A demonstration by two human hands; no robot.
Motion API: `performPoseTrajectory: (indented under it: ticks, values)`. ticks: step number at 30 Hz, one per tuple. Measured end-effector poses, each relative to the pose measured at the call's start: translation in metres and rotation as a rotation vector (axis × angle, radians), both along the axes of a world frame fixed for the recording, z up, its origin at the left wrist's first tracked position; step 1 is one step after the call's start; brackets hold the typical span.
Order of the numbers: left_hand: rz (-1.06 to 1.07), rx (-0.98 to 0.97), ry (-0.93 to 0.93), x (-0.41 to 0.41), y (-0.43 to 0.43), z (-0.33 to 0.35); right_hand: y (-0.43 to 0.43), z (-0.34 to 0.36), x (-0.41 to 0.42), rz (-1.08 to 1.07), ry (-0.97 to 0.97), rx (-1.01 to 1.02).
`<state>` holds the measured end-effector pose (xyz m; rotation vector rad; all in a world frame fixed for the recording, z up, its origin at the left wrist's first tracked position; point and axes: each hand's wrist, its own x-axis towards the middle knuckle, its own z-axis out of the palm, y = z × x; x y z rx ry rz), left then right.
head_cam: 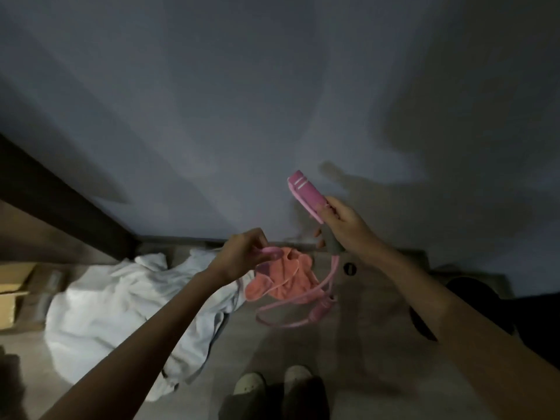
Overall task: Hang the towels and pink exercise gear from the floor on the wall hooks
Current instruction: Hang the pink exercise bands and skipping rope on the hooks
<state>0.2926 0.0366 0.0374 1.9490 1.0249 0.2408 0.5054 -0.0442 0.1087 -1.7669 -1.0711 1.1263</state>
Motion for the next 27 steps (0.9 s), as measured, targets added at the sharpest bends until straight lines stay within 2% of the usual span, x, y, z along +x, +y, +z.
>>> performPoseTrajectory:
  ticks: [4, 7, 13, 18, 22, 24, 27]
  values:
    - [-0.011, 0.084, -0.061, 0.001, 0.005, 0.142, -0.015, 0.124, 0.004, 0.022, -0.035, 0.104]
    - [0.065, 0.147, -0.152, 0.007, 0.009, 0.232, -0.029, 0.204, 0.006, 0.028, -0.093, 0.172]
    - [0.002, 0.177, -0.281, 0.023, 0.003, 0.374, -0.052, 0.315, 0.011, 0.019, -0.157, 0.31]
    - [-0.15, 0.192, -0.306, 0.042, -0.01, 0.443, -0.063, 0.376, 0.006, -0.045, -0.181, 0.465]
    - [-0.333, 0.353, -0.366, 0.055, -0.024, 0.47, -0.068, 0.408, 0.003, -0.142, -0.163, 0.608]
    - [-0.408, 0.43, -0.386, 0.061, -0.031, 0.473, -0.068, 0.419, 0.005, -0.219, -0.114, 0.683]
    - [-0.473, 0.397, -0.338, 0.066, -0.045, 0.475, -0.066, 0.436, 0.005, -0.346, 0.03, 0.793]
